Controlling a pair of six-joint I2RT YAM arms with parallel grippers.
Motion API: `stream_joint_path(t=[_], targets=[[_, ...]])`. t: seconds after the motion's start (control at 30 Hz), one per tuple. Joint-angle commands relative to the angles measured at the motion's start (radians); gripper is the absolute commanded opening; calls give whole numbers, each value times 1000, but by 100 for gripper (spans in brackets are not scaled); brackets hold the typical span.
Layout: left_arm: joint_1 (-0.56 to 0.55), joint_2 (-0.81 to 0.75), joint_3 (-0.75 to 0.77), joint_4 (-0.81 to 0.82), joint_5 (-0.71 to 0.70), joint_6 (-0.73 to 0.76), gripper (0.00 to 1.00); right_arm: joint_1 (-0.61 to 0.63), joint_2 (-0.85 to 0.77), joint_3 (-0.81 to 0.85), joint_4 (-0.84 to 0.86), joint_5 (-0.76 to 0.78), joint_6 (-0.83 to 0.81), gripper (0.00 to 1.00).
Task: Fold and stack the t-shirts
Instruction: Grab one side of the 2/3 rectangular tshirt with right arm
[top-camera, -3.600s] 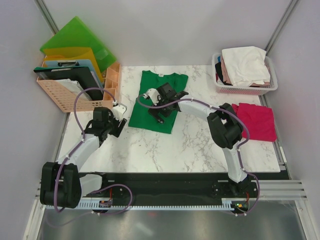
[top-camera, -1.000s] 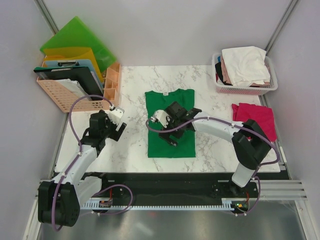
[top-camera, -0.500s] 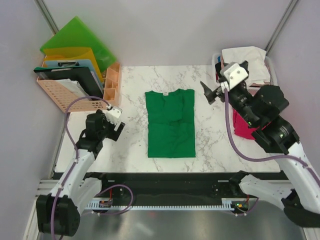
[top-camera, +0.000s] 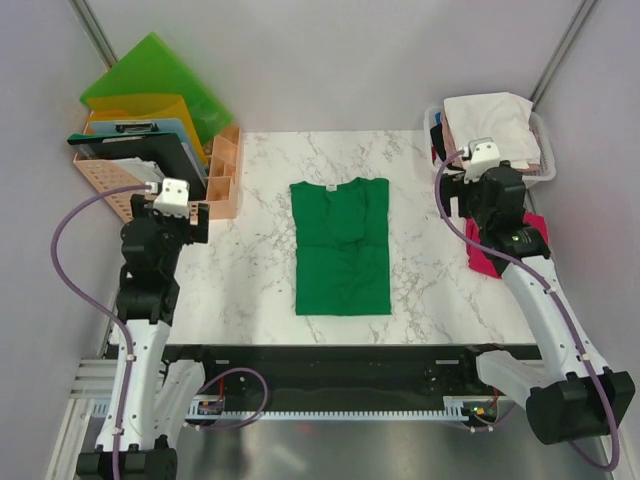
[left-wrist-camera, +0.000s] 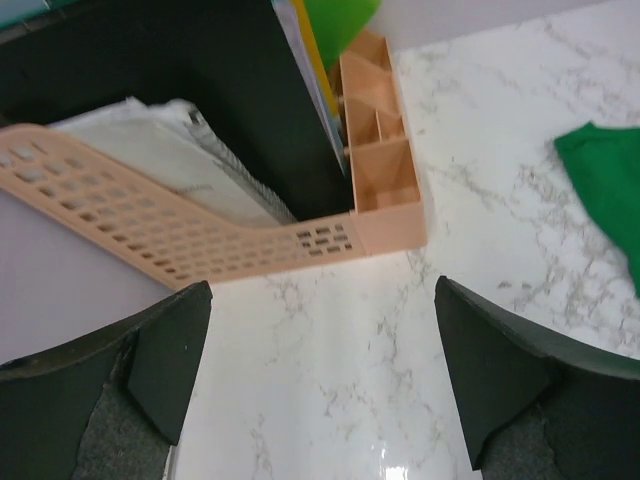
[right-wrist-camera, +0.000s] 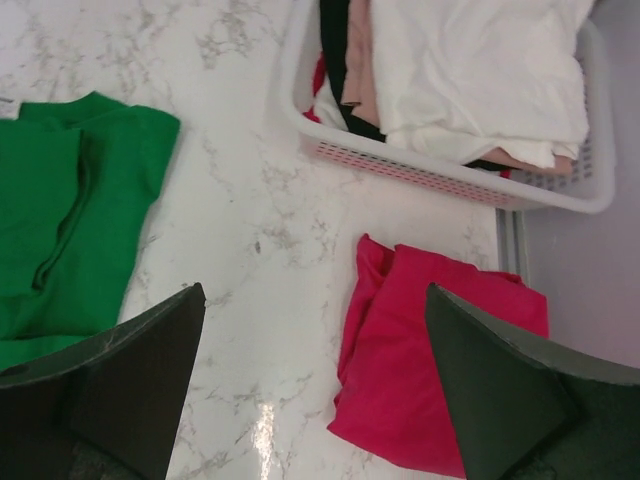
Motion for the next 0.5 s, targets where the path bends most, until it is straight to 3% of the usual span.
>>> stream_joint_path(t=[0.0, 0.07, 0.2, 0.27, 0.33, 0.47], targets=[[2, -72, -79, 40, -89, 2, 100, -33, -31, -12, 147, 108, 63, 98], [4, -63, -81, -2, -25, 2, 100, -46, -12, 21, 77, 46, 66, 98], [4, 65, 23, -310, 129, 15, 100, -75, 80, 147, -144, -183, 55, 98], [5, 106, 61, -405, 299, 80, 100, -75, 93, 155, -233, -256, -17, 98], [4, 144, 103, -596, 479, 188, 100, -75, 113, 173, -337, -252, -54, 98], [4, 301, 233, -855, 603, 333, 100, -75, 201, 202, -523, -286, -181, 98]])
